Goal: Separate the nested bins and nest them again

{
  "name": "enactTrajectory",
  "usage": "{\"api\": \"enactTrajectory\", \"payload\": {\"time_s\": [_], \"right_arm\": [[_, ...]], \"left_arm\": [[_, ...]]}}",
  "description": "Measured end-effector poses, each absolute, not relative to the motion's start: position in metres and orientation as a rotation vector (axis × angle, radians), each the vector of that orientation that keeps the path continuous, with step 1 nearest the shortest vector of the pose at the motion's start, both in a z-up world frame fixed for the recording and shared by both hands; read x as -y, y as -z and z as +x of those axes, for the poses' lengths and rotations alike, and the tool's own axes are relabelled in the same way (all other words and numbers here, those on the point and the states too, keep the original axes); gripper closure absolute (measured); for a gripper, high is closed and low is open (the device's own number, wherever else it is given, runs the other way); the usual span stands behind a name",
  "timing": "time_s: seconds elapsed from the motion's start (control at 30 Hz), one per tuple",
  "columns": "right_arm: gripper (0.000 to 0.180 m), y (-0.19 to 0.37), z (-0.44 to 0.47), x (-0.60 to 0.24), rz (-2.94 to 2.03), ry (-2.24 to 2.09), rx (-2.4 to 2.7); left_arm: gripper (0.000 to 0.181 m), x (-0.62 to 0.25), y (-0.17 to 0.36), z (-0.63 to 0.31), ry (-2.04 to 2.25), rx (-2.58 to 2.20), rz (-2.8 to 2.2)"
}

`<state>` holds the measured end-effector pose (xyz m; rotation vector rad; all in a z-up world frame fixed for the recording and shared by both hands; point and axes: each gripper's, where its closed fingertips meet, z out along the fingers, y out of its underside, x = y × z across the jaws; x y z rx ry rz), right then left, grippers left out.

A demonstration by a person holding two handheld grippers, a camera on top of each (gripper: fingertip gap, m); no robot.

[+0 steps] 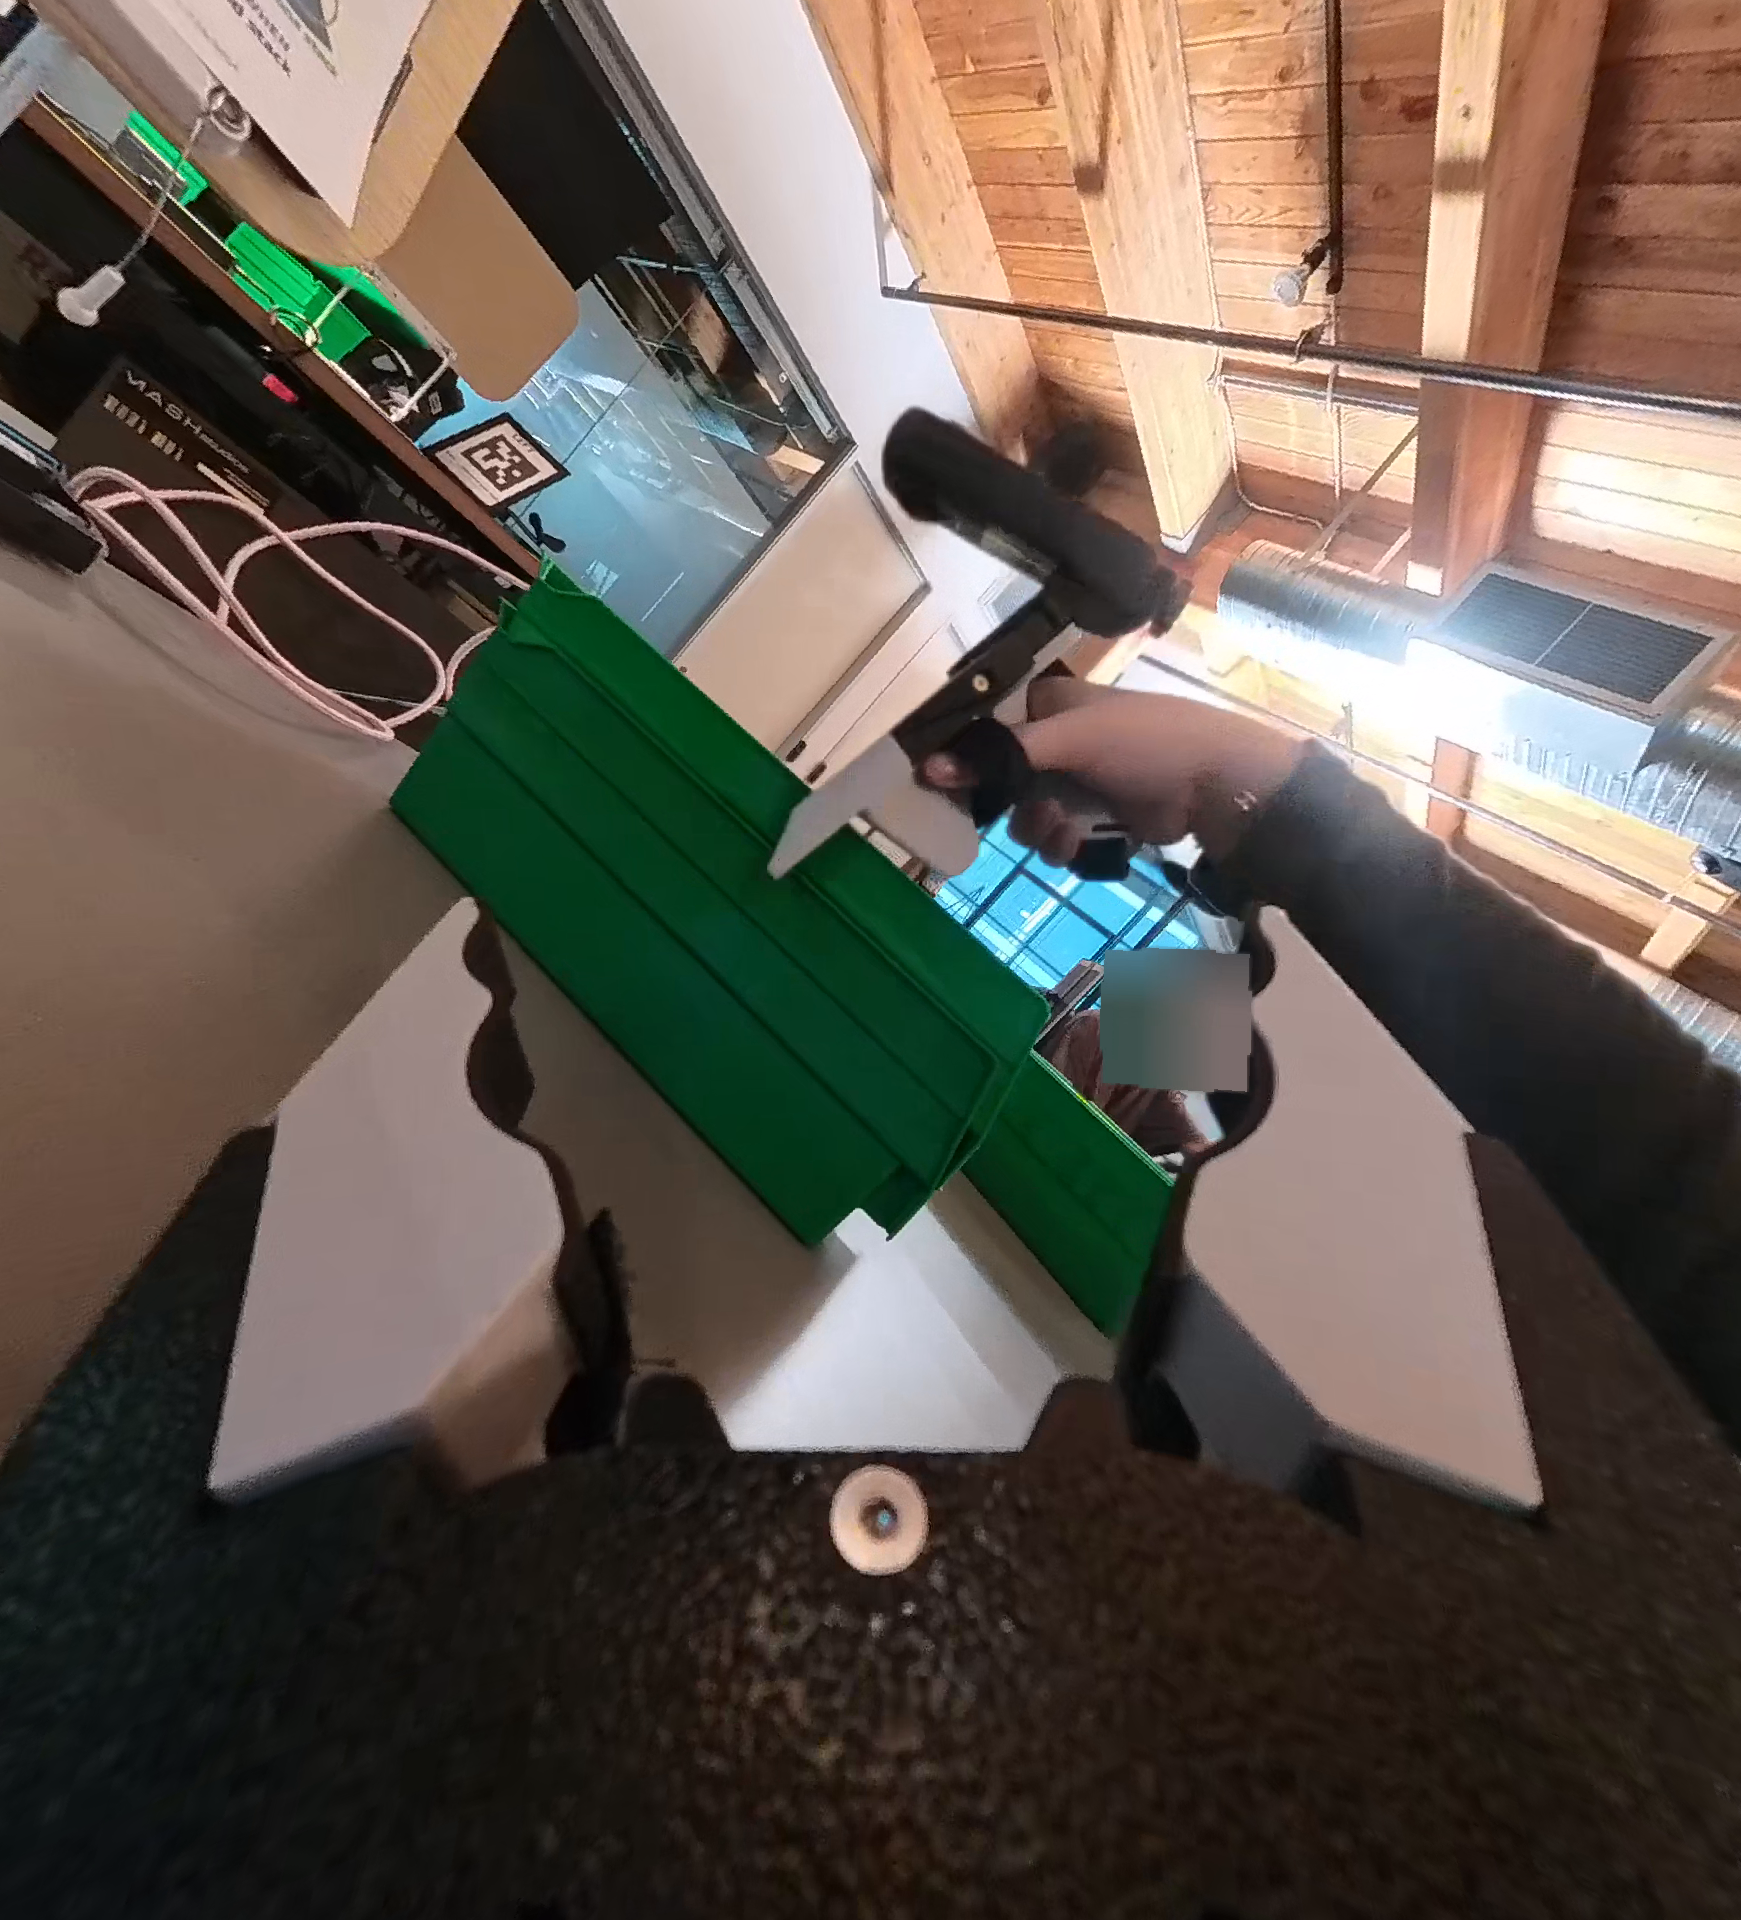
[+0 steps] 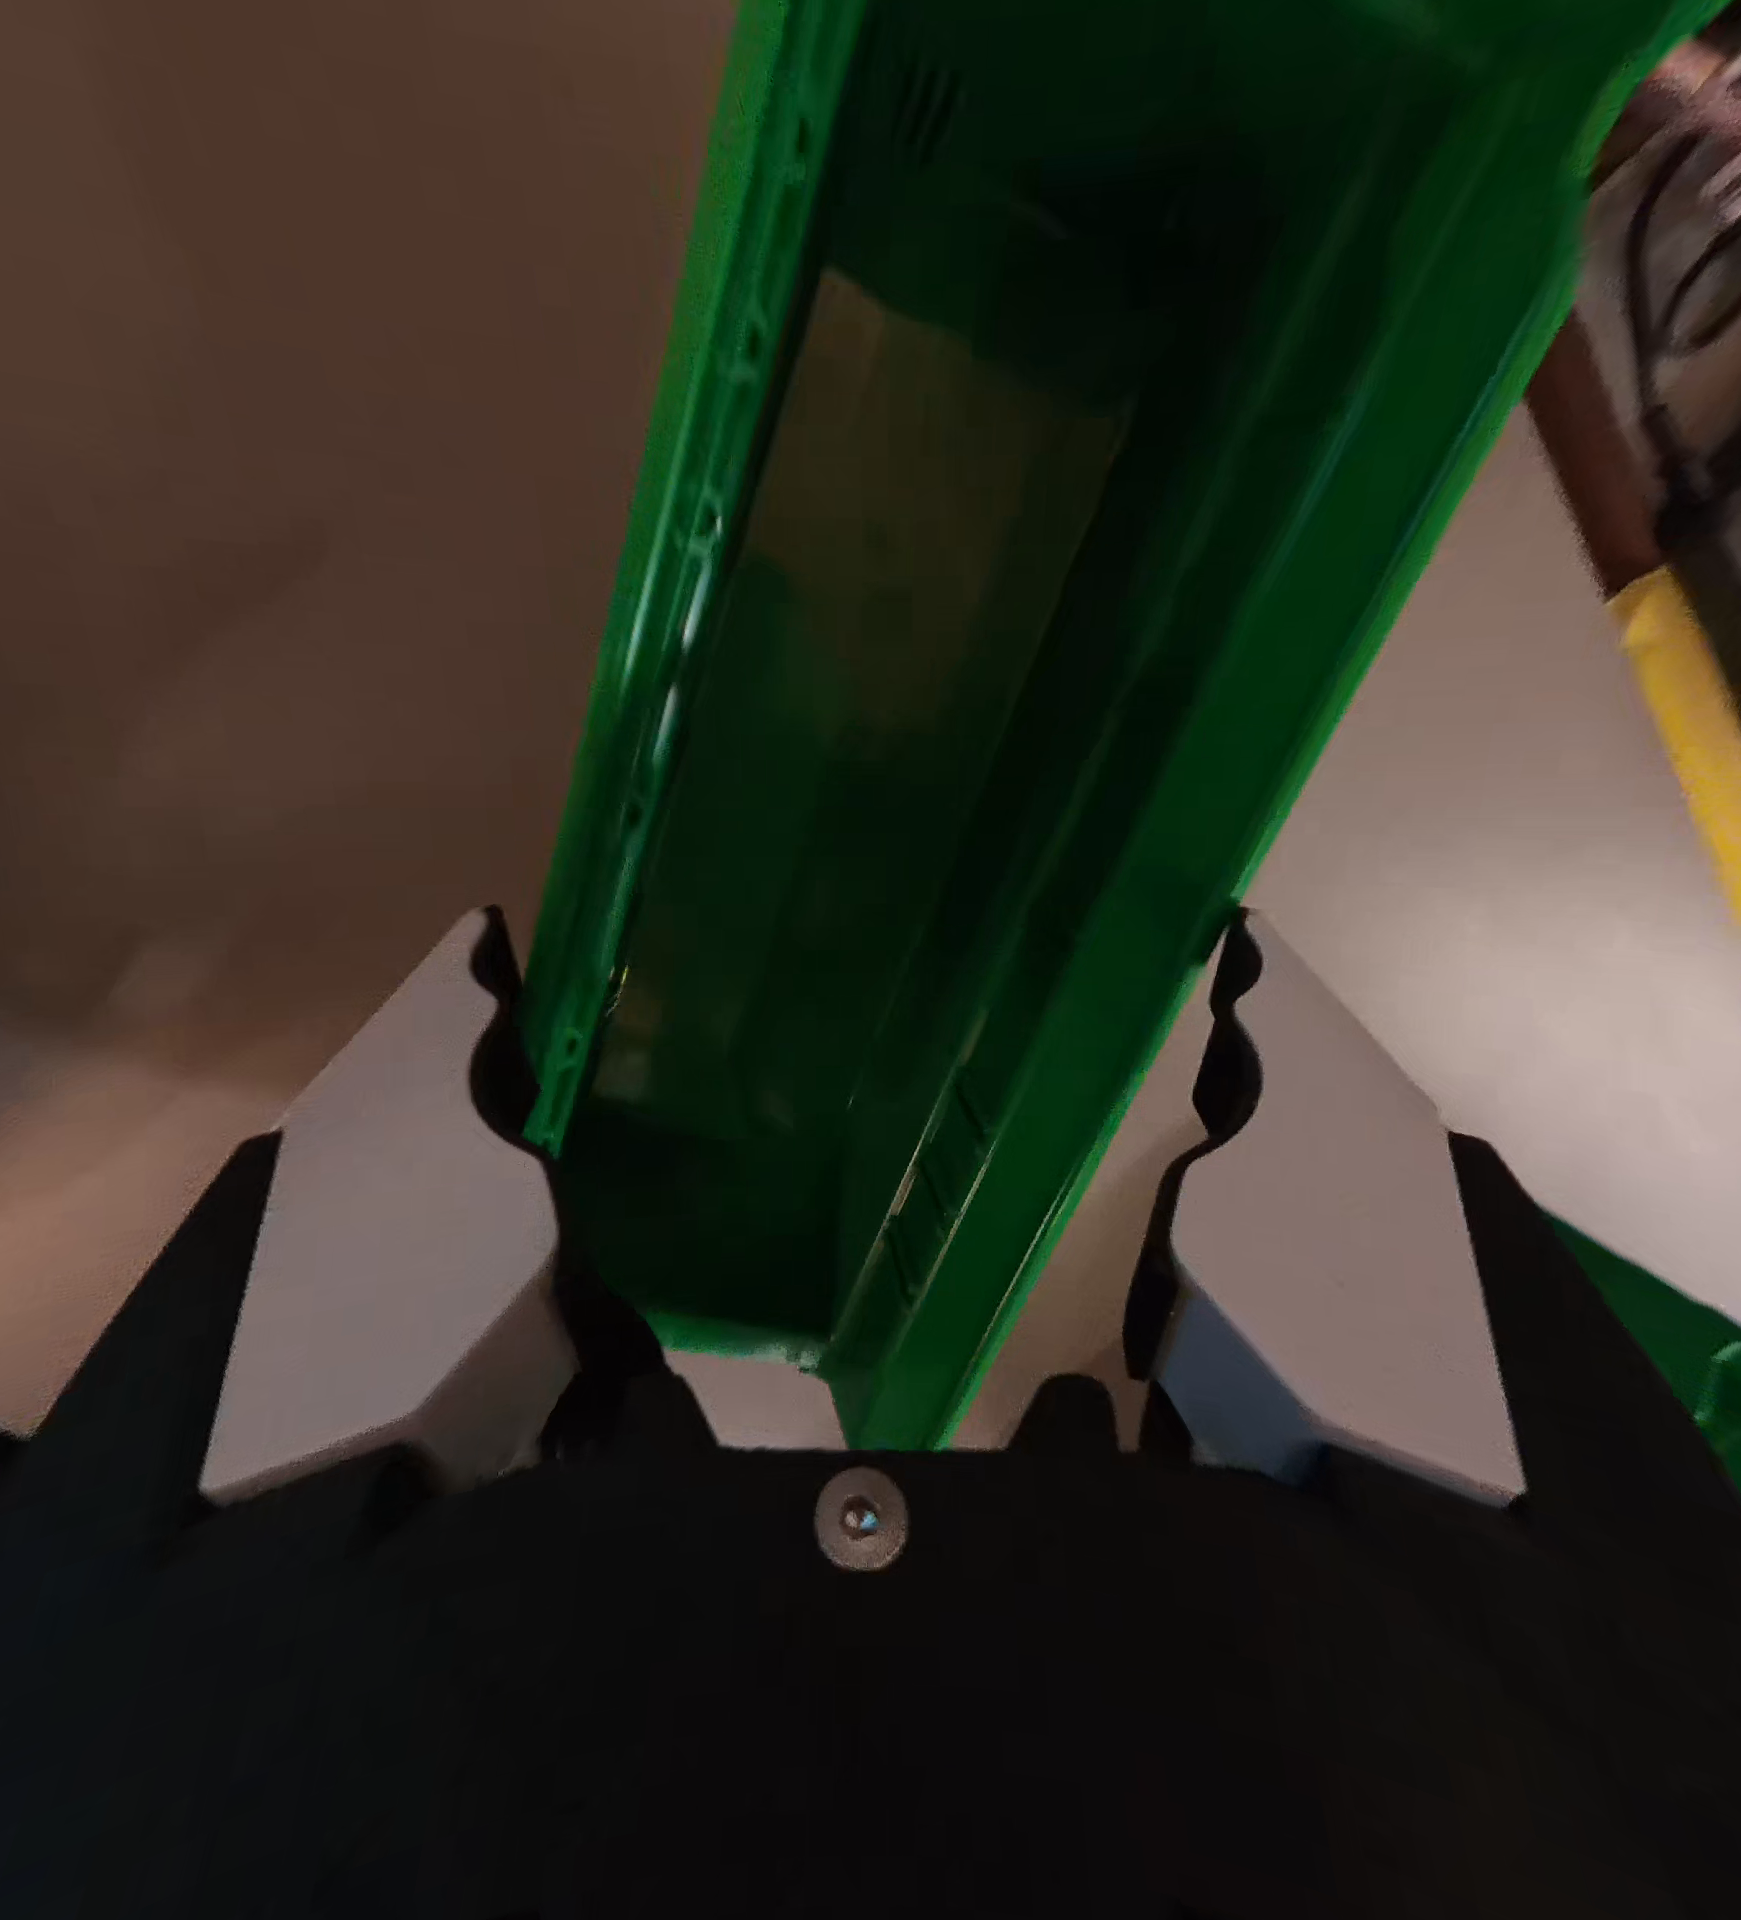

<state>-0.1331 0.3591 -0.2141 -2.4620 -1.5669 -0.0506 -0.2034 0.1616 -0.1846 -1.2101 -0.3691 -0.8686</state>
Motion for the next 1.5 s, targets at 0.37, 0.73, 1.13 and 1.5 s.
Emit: {"api": "enactTrajectory", "payload": {"time_s": [0.37, 0.73, 1.13, 1.5], "right_arm": [[0.071, 0.204, -0.154, -0.369, -2.479, 0.068, 1.516], [0.068, 0.187, -0.169, -0.343, -2.452, 0.007, 1.584], [0.060, 0.202, -0.159, -0.325, -2.524, 0.028, 1.659], [0.082, 0.180, -0.160, -0.325, -2.521, -0.051, 1.631]], "left_arm": [[0.047, -0.161, 0.184, -0.205, 0.880, 0.377, -1.197], [0.047, -0.161, 0.184, -0.206, 0.892, 0.386, -1.192], [0.047, -0.161, 0.184, -0.206, 0.879, 0.384, -1.199], [0.047, -0.161, 0.185, -0.206, 0.883, 0.383, -1.199]]}}
